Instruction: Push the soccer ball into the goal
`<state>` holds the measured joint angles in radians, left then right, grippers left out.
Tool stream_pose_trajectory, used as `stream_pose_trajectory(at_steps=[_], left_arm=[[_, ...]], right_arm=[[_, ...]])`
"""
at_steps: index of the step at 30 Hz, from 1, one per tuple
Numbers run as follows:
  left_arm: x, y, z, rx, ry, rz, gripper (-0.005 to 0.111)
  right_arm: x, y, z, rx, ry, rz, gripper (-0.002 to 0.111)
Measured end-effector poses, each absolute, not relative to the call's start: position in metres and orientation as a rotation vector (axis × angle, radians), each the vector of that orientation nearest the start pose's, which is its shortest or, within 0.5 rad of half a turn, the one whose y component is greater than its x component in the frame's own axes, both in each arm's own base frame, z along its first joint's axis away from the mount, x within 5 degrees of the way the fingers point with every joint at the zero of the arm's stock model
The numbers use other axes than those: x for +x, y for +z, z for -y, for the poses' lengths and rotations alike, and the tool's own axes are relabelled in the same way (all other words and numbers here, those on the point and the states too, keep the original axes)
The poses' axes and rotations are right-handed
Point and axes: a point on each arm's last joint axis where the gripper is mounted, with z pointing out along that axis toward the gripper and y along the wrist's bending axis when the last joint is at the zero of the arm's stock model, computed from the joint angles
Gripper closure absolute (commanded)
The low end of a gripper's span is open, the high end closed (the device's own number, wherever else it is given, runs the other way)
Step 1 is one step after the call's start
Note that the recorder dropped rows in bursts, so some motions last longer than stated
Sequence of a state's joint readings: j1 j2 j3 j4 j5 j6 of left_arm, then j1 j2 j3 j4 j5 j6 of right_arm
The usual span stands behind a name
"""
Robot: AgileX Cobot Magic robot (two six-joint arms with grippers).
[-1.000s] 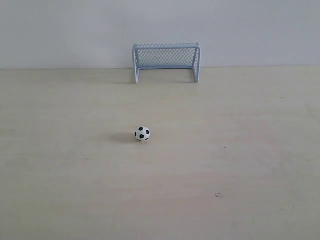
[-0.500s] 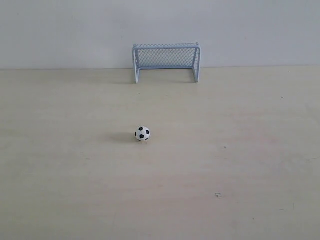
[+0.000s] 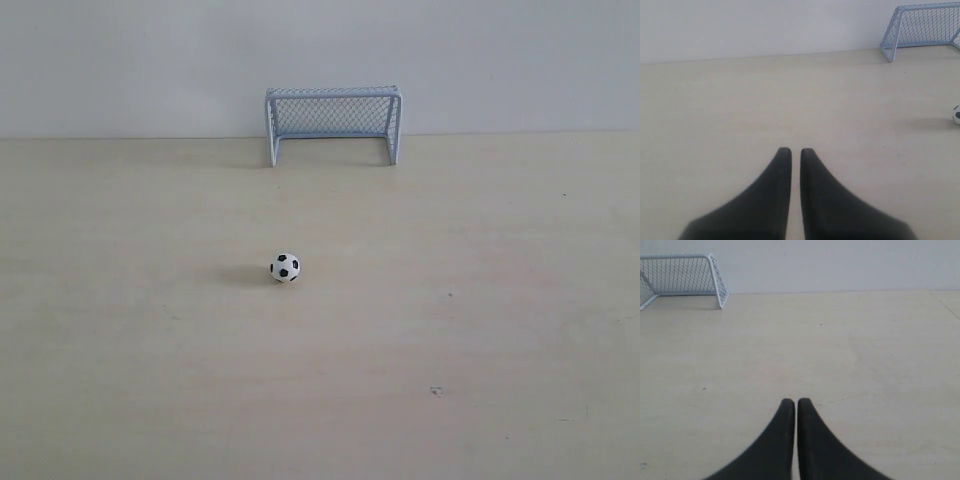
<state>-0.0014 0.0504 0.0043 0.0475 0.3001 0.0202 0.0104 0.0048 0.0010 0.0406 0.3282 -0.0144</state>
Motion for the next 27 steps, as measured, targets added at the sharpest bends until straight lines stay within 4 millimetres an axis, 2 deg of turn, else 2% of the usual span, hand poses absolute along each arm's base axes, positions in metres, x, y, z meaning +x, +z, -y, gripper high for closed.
stream_pose_trajectory(at_steps=[8,15,27], left_arm=[[0.058,0.182,-0.001,0.052,0.058,-1.838,0.1],[0.058,0.182,-0.001,0.052,0.058,-1.838,0.1],[0.058,0.182,-0.001,0.052,0.058,-1.838,0.1]], right_arm=[[0.056,0.194,-0.001,0.006,0.034,-1.694,0.108],[0.056,0.197,-0.001,0.007,0.033,-1.665,0.108],[0.056,0.214,-0.001,0.012,0.029,-1.47,0.108]])
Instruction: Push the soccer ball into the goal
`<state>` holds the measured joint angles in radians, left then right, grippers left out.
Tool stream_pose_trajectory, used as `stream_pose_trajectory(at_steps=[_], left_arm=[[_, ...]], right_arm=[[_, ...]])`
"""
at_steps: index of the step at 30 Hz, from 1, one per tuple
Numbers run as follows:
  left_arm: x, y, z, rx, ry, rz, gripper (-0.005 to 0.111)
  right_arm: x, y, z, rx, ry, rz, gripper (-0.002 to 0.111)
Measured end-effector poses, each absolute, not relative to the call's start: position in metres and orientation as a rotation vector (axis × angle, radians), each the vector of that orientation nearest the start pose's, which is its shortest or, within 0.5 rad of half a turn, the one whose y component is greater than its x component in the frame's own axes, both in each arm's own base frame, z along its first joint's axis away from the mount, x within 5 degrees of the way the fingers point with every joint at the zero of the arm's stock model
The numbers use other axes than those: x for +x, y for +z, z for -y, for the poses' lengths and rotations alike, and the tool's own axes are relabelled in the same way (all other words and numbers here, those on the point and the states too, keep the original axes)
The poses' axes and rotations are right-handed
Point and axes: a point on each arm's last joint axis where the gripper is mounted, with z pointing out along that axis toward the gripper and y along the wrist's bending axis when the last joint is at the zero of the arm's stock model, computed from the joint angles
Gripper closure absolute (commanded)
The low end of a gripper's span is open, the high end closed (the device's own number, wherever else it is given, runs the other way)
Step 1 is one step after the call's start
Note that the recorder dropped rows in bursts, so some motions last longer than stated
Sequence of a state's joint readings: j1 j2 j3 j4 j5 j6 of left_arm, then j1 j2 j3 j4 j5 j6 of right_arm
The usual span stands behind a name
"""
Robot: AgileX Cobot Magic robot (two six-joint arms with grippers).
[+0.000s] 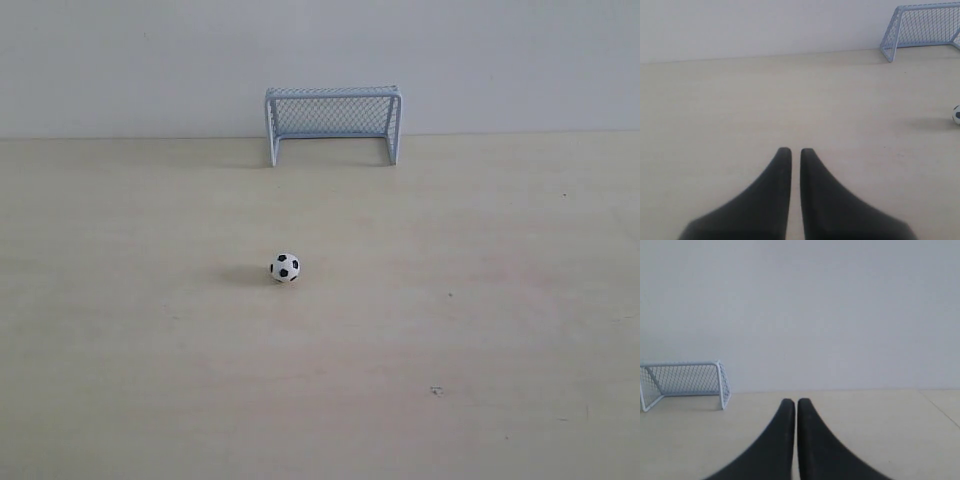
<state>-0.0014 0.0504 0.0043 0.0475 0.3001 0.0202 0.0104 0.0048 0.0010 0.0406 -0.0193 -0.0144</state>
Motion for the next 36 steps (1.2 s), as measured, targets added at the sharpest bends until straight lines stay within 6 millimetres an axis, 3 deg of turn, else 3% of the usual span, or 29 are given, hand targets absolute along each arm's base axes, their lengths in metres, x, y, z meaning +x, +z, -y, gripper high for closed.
stream_pose_trajectory(at_steps=[20,36], left_arm=[[0.058,0.182,-0.001,0.052,0.058,-1.838,0.1],[0.058,0.182,-0.001,0.052,0.058,-1.838,0.1]], right_arm=[[0.055,0.226,0.0,0.014,0.028,-1.375,0.108],[0.042,0.279,-0.001,0.0,0.02,-1.331,0.108]])
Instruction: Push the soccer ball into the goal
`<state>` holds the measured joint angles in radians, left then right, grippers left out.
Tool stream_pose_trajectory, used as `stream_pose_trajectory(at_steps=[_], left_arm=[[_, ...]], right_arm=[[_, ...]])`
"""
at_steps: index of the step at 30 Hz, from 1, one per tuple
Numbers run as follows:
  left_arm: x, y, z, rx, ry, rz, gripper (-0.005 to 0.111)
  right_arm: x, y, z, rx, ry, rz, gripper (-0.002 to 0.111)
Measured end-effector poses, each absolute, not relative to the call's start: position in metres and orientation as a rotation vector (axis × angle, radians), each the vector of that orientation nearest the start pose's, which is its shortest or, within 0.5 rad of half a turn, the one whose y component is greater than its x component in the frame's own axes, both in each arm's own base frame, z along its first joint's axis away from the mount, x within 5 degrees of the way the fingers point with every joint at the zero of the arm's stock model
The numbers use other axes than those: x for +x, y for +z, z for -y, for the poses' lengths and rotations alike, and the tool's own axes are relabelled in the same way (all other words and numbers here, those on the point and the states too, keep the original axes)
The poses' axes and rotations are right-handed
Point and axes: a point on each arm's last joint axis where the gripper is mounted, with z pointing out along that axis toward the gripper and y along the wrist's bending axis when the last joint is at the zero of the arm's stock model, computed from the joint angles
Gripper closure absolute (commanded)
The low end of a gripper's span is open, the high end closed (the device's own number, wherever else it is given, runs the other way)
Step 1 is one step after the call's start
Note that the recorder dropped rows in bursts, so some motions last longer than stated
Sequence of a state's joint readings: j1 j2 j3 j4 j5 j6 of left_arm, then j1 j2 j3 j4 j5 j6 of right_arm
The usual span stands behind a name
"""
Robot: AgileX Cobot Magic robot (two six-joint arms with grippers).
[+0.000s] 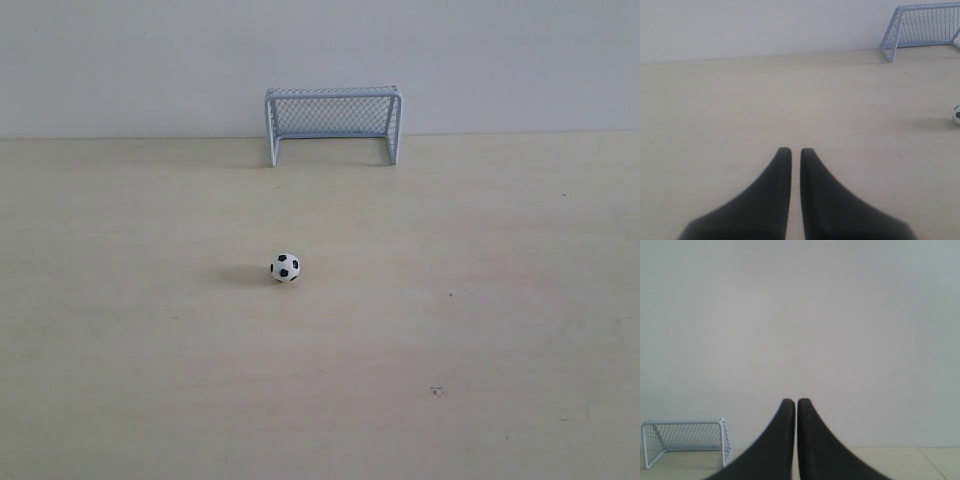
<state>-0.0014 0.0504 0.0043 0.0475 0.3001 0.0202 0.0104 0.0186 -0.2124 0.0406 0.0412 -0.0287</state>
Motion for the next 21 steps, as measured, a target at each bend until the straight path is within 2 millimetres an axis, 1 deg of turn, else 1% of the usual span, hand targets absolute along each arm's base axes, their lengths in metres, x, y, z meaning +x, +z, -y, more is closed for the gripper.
stream_pose_trajectory(at_steps=[4,10,15,21], left_arm=[[0.058,0.182,-0.001,0.052,0.058,-1.838,0.1],[0.058,0.182,-0.001,0.052,0.058,-1.838,0.1],[0.058,0.182,-0.001,0.052,0.058,-1.838,0.1],[0.058,0.182,-0.001,0.052,0.058,-1.838,0.1]], right_arm=[[0.045,0.289,-0.001,0.008,0.033,-1.373,0.108],[0.055,0.301,-0.001,0.007,0.038,-1.517,0.108],[0.068,0.316,-0.002,0.004,0.037,-1.613,0.108],[0.09,0.33,-0.002,-0.039,0.003,-1.709,0.108]])
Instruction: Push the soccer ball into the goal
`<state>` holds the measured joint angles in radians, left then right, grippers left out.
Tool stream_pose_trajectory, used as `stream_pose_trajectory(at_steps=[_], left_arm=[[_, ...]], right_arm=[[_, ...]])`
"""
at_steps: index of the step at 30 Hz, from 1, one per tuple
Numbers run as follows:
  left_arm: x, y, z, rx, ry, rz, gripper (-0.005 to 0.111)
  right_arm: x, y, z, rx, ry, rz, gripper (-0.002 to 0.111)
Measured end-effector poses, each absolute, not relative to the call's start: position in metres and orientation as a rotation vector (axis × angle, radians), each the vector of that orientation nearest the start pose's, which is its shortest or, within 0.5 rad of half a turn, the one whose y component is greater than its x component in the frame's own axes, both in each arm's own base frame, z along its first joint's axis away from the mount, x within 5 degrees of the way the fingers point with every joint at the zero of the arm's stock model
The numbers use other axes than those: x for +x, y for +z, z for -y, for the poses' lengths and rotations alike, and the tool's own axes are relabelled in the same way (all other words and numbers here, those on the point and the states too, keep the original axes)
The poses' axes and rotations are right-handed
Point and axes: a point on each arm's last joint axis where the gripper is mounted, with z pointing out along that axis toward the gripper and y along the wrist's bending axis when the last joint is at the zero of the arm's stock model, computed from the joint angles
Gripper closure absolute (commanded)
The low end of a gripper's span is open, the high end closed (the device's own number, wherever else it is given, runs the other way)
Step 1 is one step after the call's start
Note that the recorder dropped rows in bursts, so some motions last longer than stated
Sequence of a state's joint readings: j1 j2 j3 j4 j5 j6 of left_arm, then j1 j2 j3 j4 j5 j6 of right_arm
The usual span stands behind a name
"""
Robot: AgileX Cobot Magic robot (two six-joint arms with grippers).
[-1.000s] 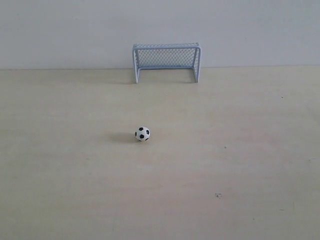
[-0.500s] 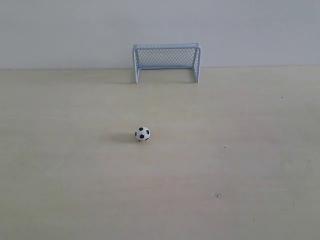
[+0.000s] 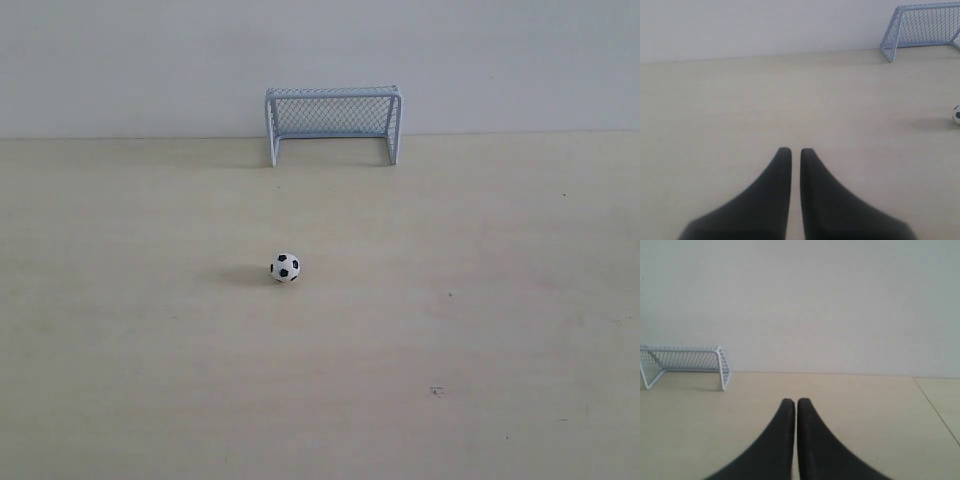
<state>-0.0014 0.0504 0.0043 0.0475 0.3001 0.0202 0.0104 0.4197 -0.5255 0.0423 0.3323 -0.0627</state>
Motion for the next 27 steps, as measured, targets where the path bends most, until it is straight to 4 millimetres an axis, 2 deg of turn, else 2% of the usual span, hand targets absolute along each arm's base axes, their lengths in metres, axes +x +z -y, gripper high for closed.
stream_pose_trajectory(at_steps=[14,27], left_arm=[[0.058,0.182,-0.001,0.052,0.058,-1.838,0.1],[0.058,0.182,-0.001,0.052,0.058,-1.838,0.1]], right_arm=[[0.128,0.347,-0.005,-0.153,-0.044,-1.879,0.108],[0.172,0.361,-0.026,-0.443,0.131,-2.042,0.108]])
